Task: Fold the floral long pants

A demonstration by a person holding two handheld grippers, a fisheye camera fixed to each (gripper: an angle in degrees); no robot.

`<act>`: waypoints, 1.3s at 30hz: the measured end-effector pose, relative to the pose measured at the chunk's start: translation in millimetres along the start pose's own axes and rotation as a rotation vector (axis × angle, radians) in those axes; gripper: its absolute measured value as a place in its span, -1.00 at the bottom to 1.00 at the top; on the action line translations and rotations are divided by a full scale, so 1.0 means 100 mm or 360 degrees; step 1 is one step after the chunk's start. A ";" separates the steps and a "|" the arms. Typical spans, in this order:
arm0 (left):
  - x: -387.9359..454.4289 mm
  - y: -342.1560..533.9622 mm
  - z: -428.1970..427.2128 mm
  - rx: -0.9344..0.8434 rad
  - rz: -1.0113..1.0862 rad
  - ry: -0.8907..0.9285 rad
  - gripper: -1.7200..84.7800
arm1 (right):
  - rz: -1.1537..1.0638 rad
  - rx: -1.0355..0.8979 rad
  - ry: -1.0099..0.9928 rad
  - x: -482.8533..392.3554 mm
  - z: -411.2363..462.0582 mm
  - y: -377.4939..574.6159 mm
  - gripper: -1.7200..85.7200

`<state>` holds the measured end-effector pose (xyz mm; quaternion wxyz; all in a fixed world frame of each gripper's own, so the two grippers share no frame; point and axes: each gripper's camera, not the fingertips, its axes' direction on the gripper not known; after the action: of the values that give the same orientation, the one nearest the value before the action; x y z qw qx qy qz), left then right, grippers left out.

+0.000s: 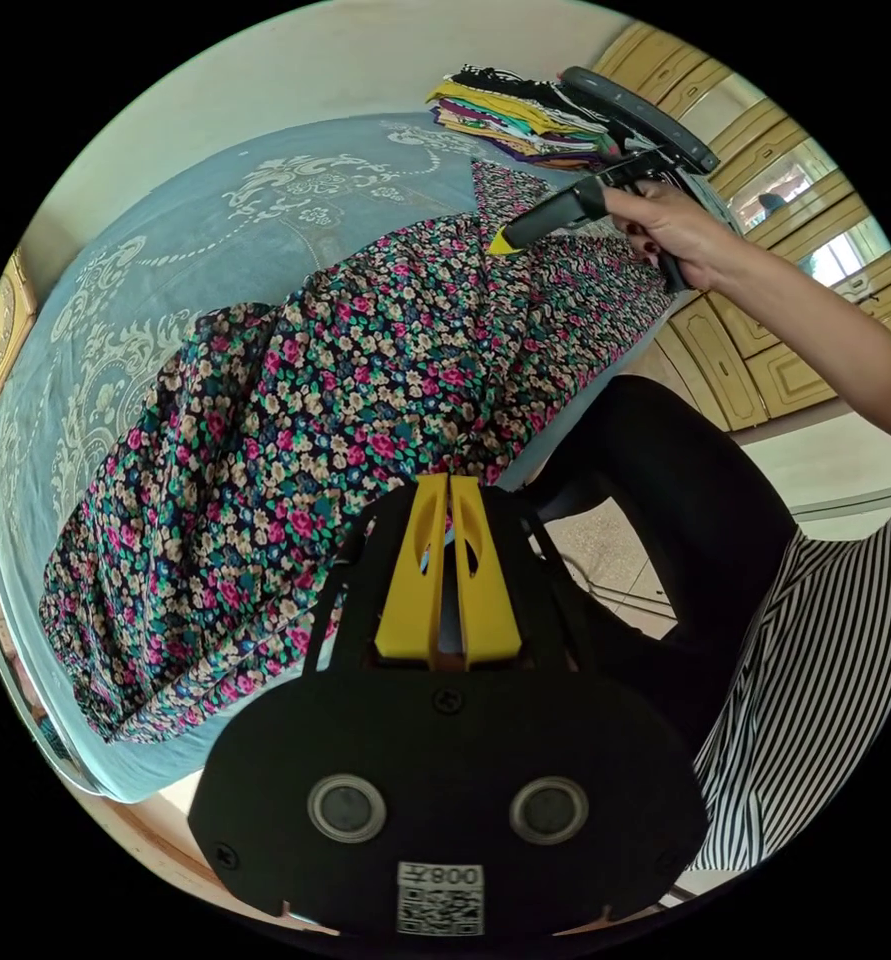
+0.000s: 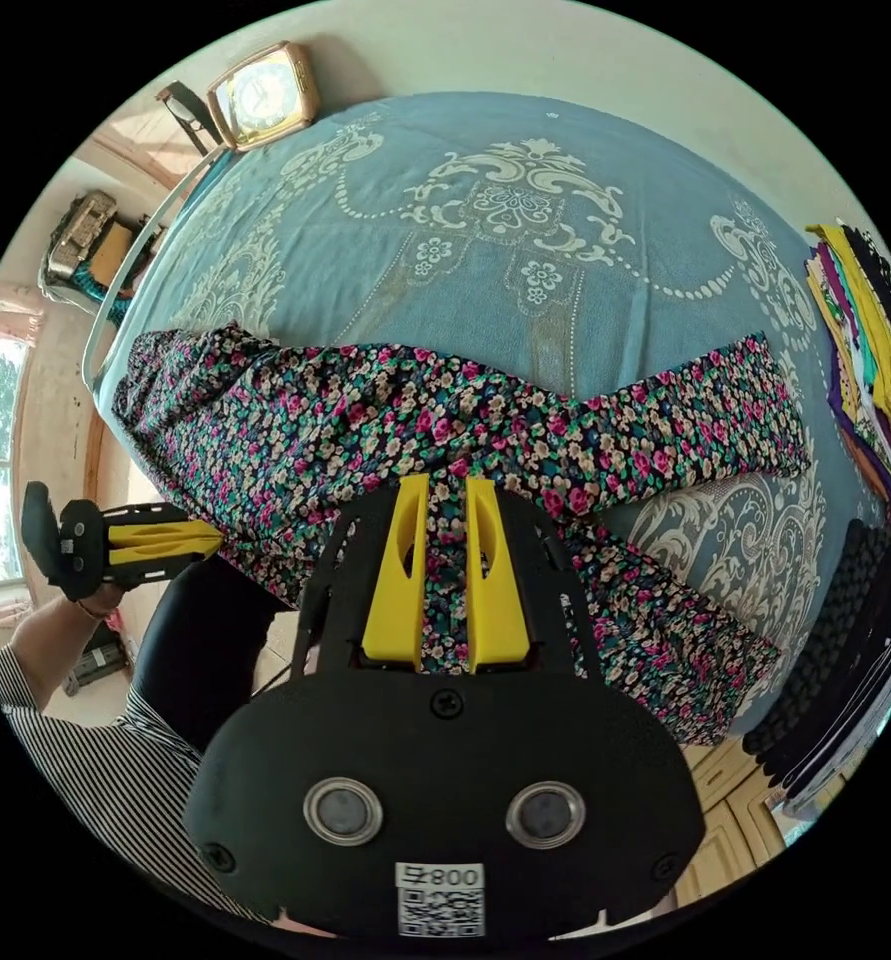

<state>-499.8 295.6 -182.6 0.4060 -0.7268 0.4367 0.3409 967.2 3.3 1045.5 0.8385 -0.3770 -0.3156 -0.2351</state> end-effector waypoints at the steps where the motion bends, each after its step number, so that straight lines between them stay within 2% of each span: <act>1: 0.02 -0.05 0.07 -0.0005 0.0005 -0.0010 -0.95 | 0.0050 0.0008 -0.0033 0.04 -0.06 -0.02 -0.82; 11: 0.14 -0.39 0.60 -0.0026 0.0004 -0.0020 -0.95 | 0.0107 -0.0019 -0.0038 0.15 -0.55 0.01 -0.93; 27: 0.35 -0.76 1.10 0.0004 0.0038 -0.0094 -0.96 | 0.0425 0.0439 -0.0657 0.83 -1.96 1.10 -0.95; 39: 0.57 -1.03 1.57 -0.0135 0.0151 -0.0230 -0.96 | 0.0588 0.0521 -0.0836 0.97 -2.40 1.95 -0.96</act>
<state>-406.3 444.1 -269.2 0.3887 -0.6953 0.4254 0.4296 1241.9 -81.2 895.8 0.8063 -0.3360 -0.4804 0.0789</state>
